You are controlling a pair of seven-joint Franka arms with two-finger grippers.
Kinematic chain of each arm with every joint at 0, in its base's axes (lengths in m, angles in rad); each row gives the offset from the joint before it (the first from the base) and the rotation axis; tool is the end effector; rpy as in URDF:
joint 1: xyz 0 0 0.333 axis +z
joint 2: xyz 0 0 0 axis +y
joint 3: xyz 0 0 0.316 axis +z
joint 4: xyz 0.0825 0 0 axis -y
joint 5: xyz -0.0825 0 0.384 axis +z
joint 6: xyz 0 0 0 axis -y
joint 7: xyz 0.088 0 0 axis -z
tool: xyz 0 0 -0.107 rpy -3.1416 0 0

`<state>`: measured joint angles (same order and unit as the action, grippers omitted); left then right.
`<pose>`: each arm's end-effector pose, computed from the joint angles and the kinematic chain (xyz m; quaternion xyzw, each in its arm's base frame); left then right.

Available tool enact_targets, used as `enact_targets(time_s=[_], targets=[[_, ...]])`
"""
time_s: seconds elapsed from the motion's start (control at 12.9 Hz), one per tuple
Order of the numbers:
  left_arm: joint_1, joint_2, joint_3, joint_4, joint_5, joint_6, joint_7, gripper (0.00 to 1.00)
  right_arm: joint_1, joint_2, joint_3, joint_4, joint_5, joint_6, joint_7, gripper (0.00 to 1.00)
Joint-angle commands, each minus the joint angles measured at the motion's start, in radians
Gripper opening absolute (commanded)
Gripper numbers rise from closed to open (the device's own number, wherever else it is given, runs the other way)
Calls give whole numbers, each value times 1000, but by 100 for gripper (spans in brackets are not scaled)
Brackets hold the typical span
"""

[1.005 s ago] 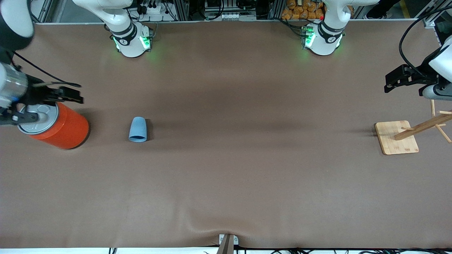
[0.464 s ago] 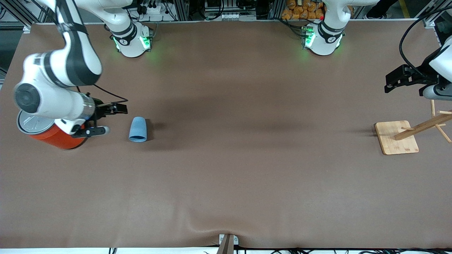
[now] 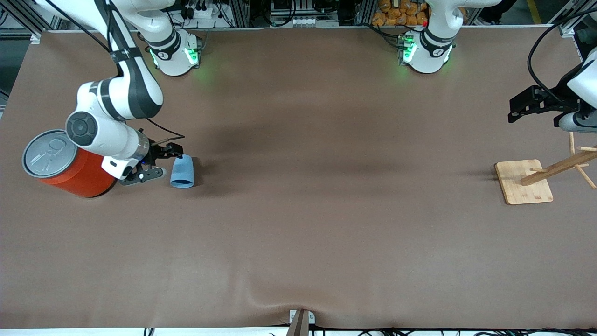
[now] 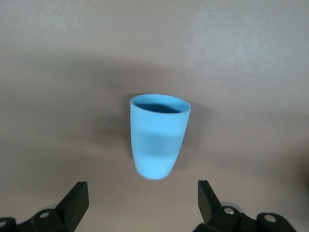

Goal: Flip cup
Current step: 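Lower the right gripper over the blue cup and close on it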

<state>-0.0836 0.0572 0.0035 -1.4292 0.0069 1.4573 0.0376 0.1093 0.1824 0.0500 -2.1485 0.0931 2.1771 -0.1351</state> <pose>0.5592 -0.0442 0.6488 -0.9982 0.0585 0.0145 0.0038 0.5369 0.0896 0.3051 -0.9893 -0.1169 0.0772 0.0397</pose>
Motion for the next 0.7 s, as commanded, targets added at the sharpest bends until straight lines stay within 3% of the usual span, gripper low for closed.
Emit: enact_targets(time_s=[0.0, 0.39, 0.62], targets=[[4, -2, -5, 4, 12, 5, -2, 100, 15, 41, -2, -69, -19, 139, -23, 100], [4, -2, -3, 4, 12, 5, -2, 100, 15, 98, -2, -100, -21, 228, -24, 100], [5, -2, -3, 4, 12, 5, -2, 100, 15, 152, -2, -143, -21, 369, -26, 100]])
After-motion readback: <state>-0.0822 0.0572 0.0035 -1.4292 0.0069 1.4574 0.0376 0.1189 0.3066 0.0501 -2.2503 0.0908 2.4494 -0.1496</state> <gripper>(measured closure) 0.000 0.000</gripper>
